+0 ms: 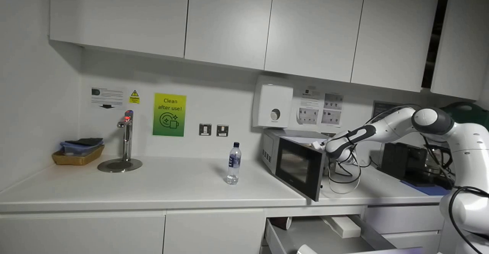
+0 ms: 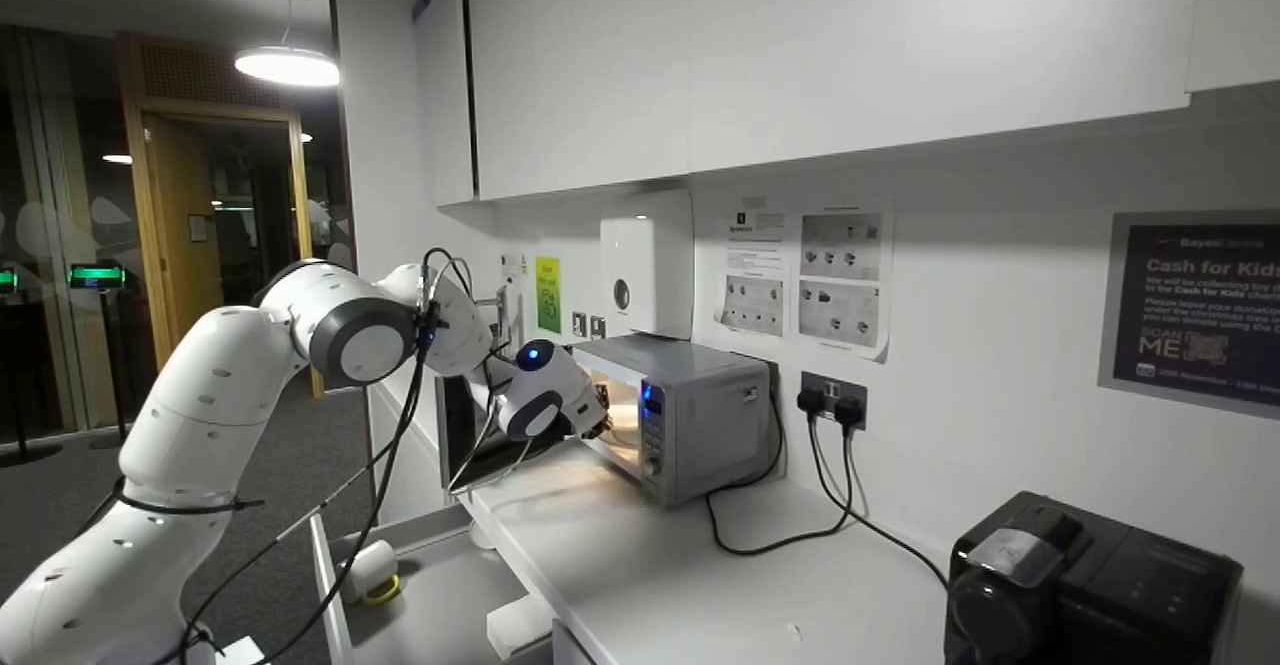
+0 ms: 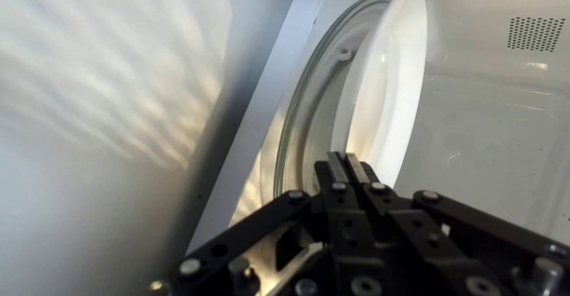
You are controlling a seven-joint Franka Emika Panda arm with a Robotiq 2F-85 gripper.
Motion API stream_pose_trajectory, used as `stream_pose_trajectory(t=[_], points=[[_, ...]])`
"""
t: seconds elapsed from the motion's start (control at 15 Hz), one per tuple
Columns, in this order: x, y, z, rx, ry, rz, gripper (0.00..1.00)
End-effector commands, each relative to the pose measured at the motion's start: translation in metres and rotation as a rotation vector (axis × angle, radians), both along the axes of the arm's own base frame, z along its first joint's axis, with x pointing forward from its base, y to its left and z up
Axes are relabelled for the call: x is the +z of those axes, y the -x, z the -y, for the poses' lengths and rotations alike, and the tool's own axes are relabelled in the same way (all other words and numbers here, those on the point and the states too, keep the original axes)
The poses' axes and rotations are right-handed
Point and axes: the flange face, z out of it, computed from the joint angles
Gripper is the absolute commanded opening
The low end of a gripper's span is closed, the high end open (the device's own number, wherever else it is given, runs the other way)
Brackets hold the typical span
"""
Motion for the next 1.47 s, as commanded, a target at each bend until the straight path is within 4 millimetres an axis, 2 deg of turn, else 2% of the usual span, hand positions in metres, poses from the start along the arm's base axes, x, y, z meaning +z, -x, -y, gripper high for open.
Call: stream_pose_trajectory(t=[0.0, 0.67, 1.4], points=[[0.019, 0.020, 0.001, 0.001, 0.004, -0.021, 0.01], [0.032, 0.052, -0.001, 0.075, 0.011, -0.070, 0.01], [0.054, 0.085, 0.022, 0.179, 0.098, -0.083, 0.01]])
